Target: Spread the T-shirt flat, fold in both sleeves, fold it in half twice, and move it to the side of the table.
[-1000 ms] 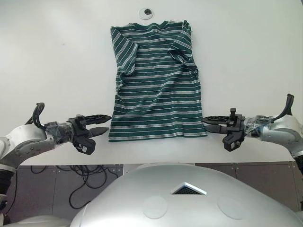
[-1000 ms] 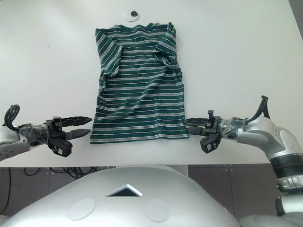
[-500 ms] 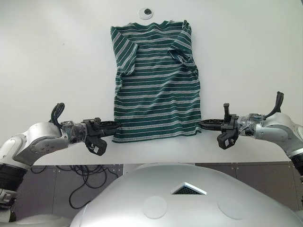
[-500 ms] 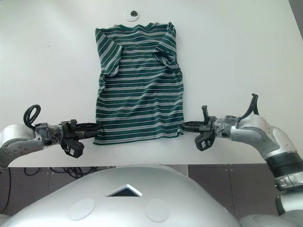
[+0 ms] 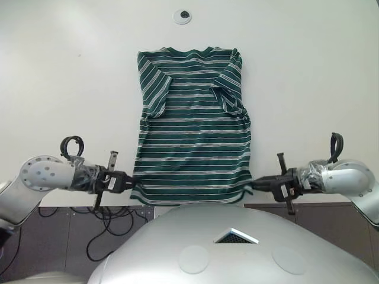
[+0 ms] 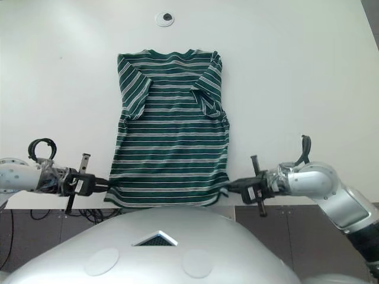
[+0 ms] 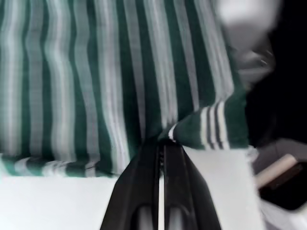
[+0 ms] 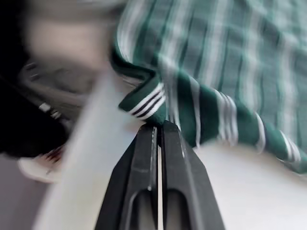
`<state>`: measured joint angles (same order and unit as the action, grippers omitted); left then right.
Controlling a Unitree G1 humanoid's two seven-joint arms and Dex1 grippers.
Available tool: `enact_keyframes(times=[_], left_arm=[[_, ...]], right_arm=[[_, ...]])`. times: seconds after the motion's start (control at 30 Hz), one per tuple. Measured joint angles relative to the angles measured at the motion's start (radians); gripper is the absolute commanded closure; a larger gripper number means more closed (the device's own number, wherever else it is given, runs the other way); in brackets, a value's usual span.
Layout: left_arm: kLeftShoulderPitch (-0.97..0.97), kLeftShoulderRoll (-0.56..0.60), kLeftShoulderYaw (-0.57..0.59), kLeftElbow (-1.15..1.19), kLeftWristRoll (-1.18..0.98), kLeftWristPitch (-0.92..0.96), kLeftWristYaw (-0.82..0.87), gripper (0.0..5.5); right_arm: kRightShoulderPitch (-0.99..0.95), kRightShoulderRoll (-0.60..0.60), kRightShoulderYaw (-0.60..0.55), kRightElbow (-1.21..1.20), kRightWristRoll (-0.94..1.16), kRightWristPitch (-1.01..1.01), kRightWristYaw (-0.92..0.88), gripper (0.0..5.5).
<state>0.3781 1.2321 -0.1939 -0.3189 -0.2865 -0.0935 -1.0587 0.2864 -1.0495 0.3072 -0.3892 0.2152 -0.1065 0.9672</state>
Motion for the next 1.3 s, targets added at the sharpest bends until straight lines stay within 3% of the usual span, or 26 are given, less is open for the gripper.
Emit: enact_keyframes(times=[0.1,0.23,0.5,0.7,0.83,1.07,1.2,1.3], left_arm=[[-0.21,-0.113,0.054,0.07,-0.095,0.143,0.025,5.46],[-0.422,-0.269,0.065,0.194,-0.16,0.326,0.063,5.46],[-0.731,-0.526,0.072,0.505,-0.103,0.499,0.239,5.46],[-0.892,-0.671,0.079,0.789,0.014,0.485,0.392,5.46],[-0.972,-0.757,0.118,0.999,0.063,0.423,0.492,4.84],[-1.047,-0.836,0.193,1.208,0.095,0.297,0.606,3.83],[-1.028,-0.819,0.198,1.161,0.182,0.156,0.711,4.13],[-0.943,-0.811,0.128,0.919,0.216,0.121,0.627,4.58]], right_arm=[[-0.249,0.149,-0.1,0.104,0.186,0.218,-0.056,5.5],[-0.404,0.347,-0.146,0.258,0.284,0.371,-0.14,5.5],[-0.708,0.604,-0.198,0.658,0.222,0.416,-0.276,5.5],[-0.814,0.662,-0.228,0.898,0.127,0.33,-0.319,5.5],[-0.866,0.72,-0.231,1.043,0.057,0.27,-0.354,5.5],[-0.889,0.743,-0.231,1.142,-0.01,0.238,-0.375,4.51],[-0.908,0.756,-0.268,1.192,-0.07,0.117,-0.494,4.7],[-0.945,0.757,-0.283,1.194,-0.094,0.037,-0.505,5.16]])
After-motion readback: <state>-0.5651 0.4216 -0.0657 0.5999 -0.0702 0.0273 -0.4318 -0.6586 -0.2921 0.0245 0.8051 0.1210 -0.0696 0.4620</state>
